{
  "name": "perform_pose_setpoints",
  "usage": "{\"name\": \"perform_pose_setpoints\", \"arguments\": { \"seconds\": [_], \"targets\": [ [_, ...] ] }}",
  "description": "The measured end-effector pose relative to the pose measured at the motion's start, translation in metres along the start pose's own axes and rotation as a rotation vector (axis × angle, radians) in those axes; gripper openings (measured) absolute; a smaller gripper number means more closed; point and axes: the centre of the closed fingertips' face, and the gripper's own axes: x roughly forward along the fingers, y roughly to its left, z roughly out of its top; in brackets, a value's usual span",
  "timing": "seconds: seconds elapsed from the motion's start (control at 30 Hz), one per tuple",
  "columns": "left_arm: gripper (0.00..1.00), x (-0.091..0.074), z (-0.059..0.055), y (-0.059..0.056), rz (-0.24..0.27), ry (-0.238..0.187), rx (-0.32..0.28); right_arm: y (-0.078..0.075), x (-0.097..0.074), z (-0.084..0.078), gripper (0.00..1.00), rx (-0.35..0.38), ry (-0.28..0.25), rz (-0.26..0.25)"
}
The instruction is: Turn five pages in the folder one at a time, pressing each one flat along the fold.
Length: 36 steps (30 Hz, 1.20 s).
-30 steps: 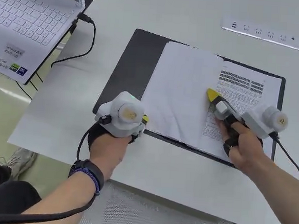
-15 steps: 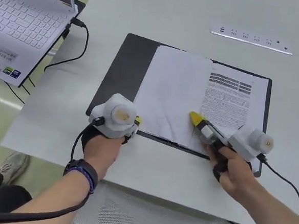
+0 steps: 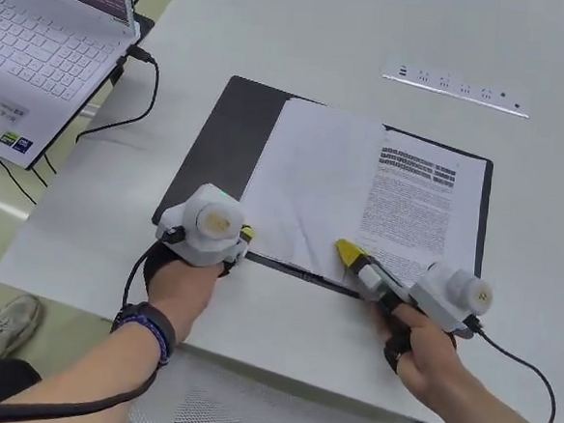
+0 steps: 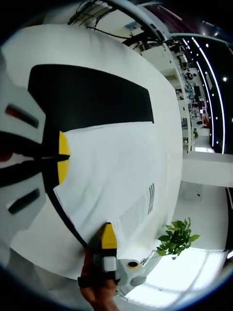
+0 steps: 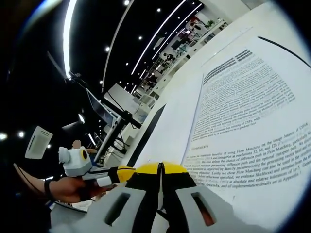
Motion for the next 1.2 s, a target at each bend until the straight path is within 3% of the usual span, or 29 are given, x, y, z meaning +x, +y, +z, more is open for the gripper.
{"name": "perform_pose_setpoints", "arguments": {
  "seconds": [0.1, 0.27, 0.4, 0.53, 0.63, 0.73, 0.9, 1.0, 1.2],
  "targets": [
    [0.00, 0.000, 0.000, 0.000, 0.011, -0.006, -0.018, 0.002, -0.004, -0.006, 0.00, -0.002, 0.015, 0.000],
    [0.00, -0.001, 0.000, 0.002, 0.021, -0.025, -0.103, 0.002, -0.005, -0.010, 0.00, 0.012, 0.027, -0.020],
    [0.00, -0.002, -0.001, 0.001, 0.034, -0.032, -0.117, 0.001, -0.007, -0.013, 0.00, 0.031, 0.037, -0.042],
    [0.00, -0.004, -0.005, -0.005, 0.043, -0.018, -0.147, 0.005, -0.014, -0.018, 0.00, 0.063, 0.044, -0.056],
    [0.02, -0.008, -0.007, -0.006, 0.035, -0.002, -0.135, 0.006, -0.020, -0.018, 0.00, 0.062, 0.049, -0.071],
    [0.10, -0.019, -0.004, -0.003, 0.034, -0.007, -0.159, 0.007, -0.030, -0.019, 0.00, 0.024, 0.069, -0.084],
    [0.13, -0.031, 0.002, -0.001, 0.032, -0.031, -0.144, 0.005, -0.047, -0.010, 0.00, -0.011, 0.053, -0.109],
    [0.16, -0.038, 0.006, 0.002, 0.033, -0.044, -0.141, 0.001, -0.059, -0.002, 0.07, -0.069, 0.051, -0.135],
    [0.22, -0.051, 0.015, -0.004, 0.015, -0.066, -0.097, -0.004, -0.081, 0.015, 0.19, -0.169, 0.052, -0.185]
  ]
}}
